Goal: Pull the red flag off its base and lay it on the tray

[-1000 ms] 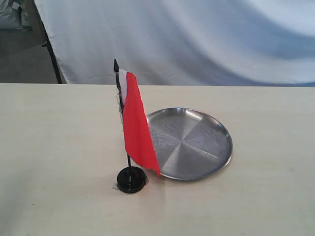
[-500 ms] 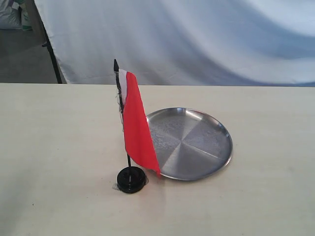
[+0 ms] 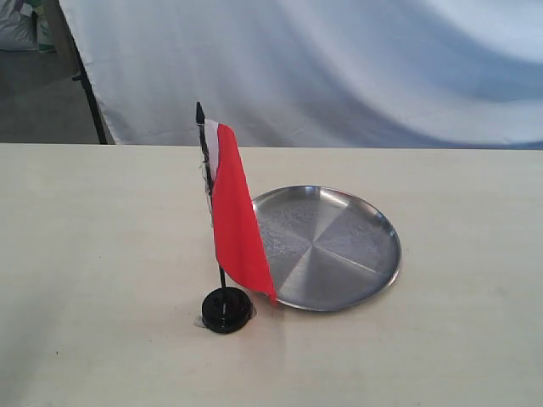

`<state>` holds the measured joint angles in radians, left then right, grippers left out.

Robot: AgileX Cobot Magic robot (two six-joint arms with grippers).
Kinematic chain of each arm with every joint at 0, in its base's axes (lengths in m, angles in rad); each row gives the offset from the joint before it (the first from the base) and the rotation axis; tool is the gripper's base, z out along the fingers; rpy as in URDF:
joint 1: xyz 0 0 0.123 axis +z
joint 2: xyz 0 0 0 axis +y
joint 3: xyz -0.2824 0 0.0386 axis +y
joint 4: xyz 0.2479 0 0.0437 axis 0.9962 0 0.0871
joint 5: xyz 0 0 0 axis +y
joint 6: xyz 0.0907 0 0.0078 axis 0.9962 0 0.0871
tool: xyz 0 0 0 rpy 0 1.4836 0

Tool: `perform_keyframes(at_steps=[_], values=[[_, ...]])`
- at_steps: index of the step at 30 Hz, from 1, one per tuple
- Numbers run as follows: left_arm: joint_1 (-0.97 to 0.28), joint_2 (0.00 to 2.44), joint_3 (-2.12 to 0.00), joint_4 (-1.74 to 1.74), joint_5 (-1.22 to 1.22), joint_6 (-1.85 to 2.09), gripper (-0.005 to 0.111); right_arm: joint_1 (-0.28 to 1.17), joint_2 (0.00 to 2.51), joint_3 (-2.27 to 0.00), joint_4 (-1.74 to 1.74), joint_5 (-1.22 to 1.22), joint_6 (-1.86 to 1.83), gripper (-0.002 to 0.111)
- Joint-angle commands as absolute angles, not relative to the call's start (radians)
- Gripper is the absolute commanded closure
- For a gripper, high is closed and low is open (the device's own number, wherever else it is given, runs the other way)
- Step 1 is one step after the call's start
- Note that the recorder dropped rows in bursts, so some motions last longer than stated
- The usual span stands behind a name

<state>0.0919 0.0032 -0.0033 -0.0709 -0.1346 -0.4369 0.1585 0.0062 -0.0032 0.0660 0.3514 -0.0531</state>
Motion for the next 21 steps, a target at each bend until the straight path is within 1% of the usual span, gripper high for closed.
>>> perform_keyframes(at_steps=[1, 10, 14, 17, 21], values=[[0.095, 0.0, 0.0, -0.079, -0.118, -0.442, 0.107, 0.153, 0.0, 0.0, 0.062, 0.349, -0.056, 0.109], [0.095, 0.0, 0.0, -0.076, -0.081, -0.442, 0.107, 0.153, 0.0, 0.0, 0.062, 0.349, -0.056, 0.109], [0.076, 0.0, -0.03, -0.056, -0.013, -0.442, 0.107, 0.153, 0.0, 0.0, 0.062, 0.349, -0.056, 0.109], [0.01, 0.041, -0.111, -0.056, 0.0, -0.442, 0.107, 0.153, 0.0, 0.0, 0.062, 0.349, -0.056, 0.109], [-0.105, 0.204, -0.226, -0.056, 0.0, -0.402, 0.107, 0.153, 0.0, 0.0, 0.062, 0.349, -0.056, 0.109]])
